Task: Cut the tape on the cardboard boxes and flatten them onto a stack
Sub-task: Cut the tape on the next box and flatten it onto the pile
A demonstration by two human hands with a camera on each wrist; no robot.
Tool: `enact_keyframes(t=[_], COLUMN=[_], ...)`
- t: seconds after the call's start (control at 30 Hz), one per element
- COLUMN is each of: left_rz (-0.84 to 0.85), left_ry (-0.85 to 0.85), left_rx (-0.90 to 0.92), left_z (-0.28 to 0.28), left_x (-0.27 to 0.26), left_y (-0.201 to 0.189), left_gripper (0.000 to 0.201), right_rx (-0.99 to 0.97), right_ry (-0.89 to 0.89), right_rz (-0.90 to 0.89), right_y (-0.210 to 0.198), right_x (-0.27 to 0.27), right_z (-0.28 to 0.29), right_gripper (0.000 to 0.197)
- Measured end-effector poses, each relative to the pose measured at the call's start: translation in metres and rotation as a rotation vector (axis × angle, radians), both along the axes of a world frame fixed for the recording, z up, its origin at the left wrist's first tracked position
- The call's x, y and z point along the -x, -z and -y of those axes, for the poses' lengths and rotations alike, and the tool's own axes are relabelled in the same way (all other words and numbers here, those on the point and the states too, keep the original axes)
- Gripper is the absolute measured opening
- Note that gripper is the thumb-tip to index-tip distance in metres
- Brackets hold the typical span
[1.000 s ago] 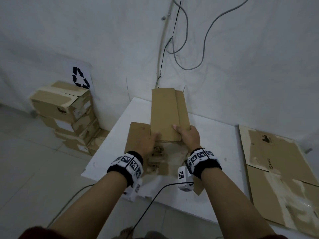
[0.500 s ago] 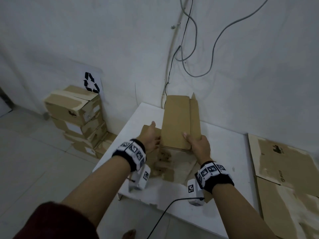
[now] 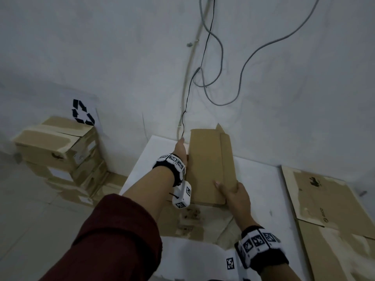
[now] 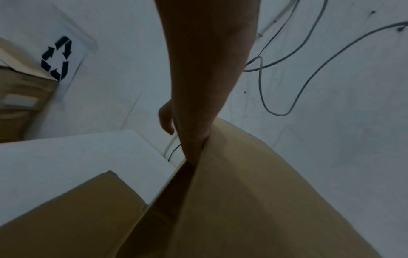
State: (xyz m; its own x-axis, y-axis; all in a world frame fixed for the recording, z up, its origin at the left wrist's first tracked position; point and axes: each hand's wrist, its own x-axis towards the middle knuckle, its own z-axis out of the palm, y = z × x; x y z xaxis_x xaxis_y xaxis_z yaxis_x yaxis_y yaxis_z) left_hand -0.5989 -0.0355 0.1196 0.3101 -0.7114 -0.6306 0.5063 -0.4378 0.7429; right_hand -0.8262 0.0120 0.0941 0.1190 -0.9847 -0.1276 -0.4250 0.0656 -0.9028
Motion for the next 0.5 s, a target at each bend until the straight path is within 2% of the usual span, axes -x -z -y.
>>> enact_keyframes(t=[0.03, 0.1, 0.13, 0.2, 0.23, 0.3, 0.4, 0.47, 0.5], left_rz=[0.020, 0.343, 0.377, 0.372, 0.352, 0.399, 0.614, 0.705, 0.745], left_ry=[-0.062, -0.180, -0.225, -0.245, -0.181, 0.109, 0.448, 0.502, 0.462], left_rx=[0.012, -0.003, 0.021, 0.113, 0.133, 0.189, 0.170, 0.137, 0.107], left_z=[-0.011, -0.001, 0.003, 0.005, 0.010, -0.001, -0.013, -0.024, -0.027], left_x=[0.006, -0.001, -0.006, -0.013, -0.015, -0.008, 0.006, 0.014, 0.016], left_y=[-0.014, -0.015, -0.013, -0.017, -0.014, -0.021, -0.013, -0.003, 0.003], left_gripper=[0.058, 0.047, 0.049, 0.071, 0.082, 0.082, 0.082, 0.086, 0.088], right_rx=[-0.004, -0.008, -0.011, -0.020, -0.027, -0.037, -0.022, 0.007, 0.002], right_ry=[0.001, 0.018, 0.027, 0.034, 0.037, 0.045, 0.028, 0.015, 0.016], right_rz=[0.003, -0.004, -0.006, -0.002, 0.010, 0.017, -0.008, -0.060, -0.093], right_y=[-0.002, -0.002, 0.000, 0.003, 0.004, 0.002, -0.005, -0.008, -0.009], right_x=[-0.001, -0.003, -0.004, -0.005, -0.006, -0.010, -0.021, -0.031, -0.035], right_z=[0.001, 0.007, 0.009, 0.012, 0.015, 0.018, 0.029, 0.034, 0.037], right_gripper=[0.064, 0.061, 0.060, 0.061, 0.064, 0.067, 0.058, 0.072, 0.083])
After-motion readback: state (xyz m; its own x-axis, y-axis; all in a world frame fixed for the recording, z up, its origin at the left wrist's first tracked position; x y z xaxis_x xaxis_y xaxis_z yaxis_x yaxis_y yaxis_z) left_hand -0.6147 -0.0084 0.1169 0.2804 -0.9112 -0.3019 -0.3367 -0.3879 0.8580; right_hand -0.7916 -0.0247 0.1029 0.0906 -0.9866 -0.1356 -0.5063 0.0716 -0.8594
